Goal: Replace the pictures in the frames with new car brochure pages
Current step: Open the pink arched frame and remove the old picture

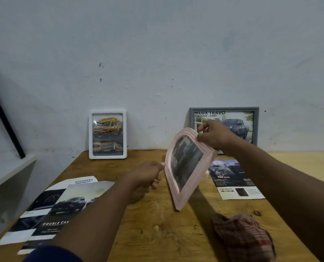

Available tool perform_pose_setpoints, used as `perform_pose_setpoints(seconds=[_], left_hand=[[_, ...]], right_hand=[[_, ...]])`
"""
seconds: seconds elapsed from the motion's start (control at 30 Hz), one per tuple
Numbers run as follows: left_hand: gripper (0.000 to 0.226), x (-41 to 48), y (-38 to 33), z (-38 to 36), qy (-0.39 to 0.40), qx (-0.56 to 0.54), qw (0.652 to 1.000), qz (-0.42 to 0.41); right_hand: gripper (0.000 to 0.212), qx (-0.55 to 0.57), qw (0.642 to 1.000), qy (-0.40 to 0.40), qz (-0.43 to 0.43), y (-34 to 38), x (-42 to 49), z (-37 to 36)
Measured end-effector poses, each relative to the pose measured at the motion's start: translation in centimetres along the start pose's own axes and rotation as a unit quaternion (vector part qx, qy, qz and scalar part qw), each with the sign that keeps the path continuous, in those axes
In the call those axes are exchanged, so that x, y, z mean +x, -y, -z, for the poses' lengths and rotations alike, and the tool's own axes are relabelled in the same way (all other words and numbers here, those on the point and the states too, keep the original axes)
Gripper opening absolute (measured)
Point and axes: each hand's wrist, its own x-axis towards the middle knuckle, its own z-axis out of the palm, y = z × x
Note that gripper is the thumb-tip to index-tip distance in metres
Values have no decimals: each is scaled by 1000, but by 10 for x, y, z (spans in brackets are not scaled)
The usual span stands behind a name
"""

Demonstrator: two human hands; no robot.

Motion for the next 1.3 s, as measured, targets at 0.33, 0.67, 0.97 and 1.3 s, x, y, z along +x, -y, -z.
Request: perform_pose_setpoints(seconds=[0.33, 0.67, 0.97, 1.3], left_hand=[[63, 2, -41, 31, -102, -91, 985, -106], [95, -10, 1, 71, -148, -21, 986, -78], [63, 7, 57, 16, -132, -25, 990, -34], [72, 34, 71, -1, -148, 205, 961, -112]], right_hand=[[26, 17, 996, 75, 37, 58, -15, -42], [29, -62, 996, 55, 22, 12, -11, -86], [48, -161, 984, 68, 12, -82, -27, -121], [60, -282, 954, 87, 50, -83, 18, -138]])
